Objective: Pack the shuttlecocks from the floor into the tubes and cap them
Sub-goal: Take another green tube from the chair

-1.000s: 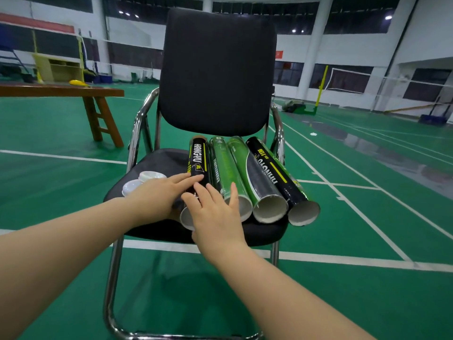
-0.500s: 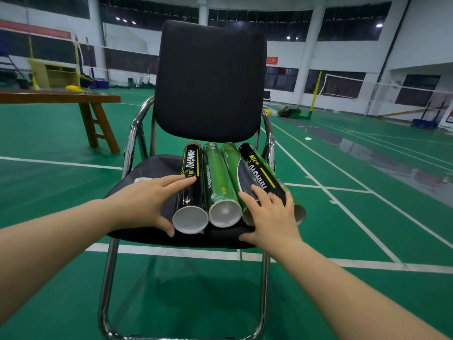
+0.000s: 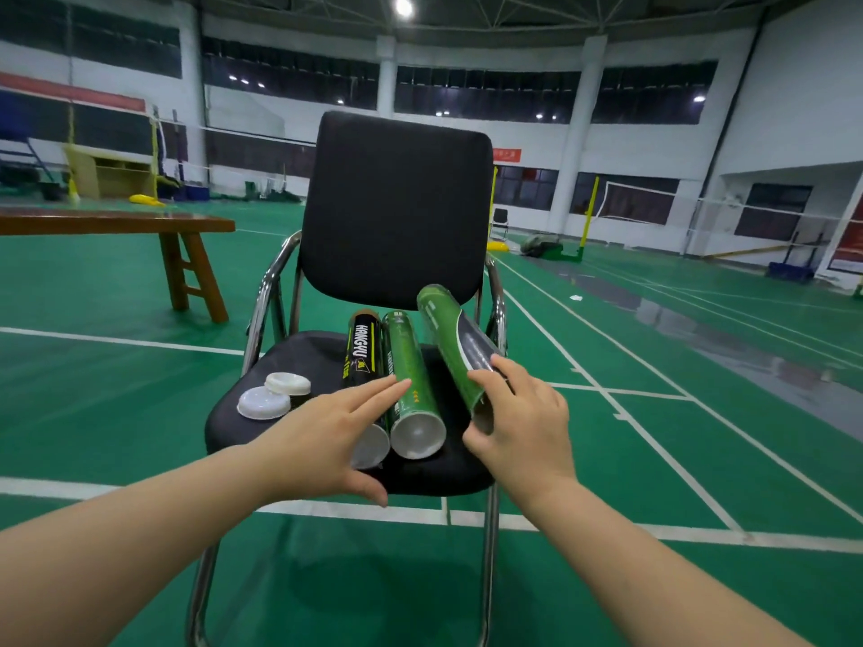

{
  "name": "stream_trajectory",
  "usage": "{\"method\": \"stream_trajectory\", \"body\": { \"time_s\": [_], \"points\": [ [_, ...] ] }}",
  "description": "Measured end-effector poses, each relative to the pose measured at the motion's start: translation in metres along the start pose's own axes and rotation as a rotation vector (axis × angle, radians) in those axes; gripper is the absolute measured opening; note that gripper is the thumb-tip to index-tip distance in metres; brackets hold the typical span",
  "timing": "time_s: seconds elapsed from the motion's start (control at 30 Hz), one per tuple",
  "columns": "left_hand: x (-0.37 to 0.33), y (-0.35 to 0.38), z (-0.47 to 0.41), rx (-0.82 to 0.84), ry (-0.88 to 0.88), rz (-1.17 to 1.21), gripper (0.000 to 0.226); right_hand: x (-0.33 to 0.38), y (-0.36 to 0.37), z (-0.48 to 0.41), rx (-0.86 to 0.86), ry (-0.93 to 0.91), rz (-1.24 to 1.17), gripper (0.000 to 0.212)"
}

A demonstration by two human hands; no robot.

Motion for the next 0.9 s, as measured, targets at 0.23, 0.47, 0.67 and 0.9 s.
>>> {"method": "stream_trajectory", "body": {
  "time_s": [0.23,0.47,0.67,0.9],
  "points": [
    [-0.049,-0.042,0.016,-0.212,0.083,-0.008,0.127,0.047,-0.068,0.049,-0.004,0.087,-0.553,0.05],
    [-0.083,-0.078,0.086,-0.435,0.266,-0.352,0.089,0.104,-0.103,0.103,0.049,0.158,-1.011,0.046],
    [-0.077,-0.068,0.168,-0.339,0.214,-0.471,0.079,0.155,-0.094,0.144,0.184,0.101,-1.192,0.047],
    [-0.053,0.005,0.245,-0.153,0.018,-0.343,0.091,0.196,-0.032,0.197,0.501,0.168,-1.325,0.044]
  ]
}}
Point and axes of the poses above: each hand's wrist, its own z-axis away from the middle knuckle, its own y-axis out of the palm, x = y × z, the point moved 5 cm from there along -z, towards the middle knuckle, and after that the axes turned 7 degrees about x, right-handed, at the moved point
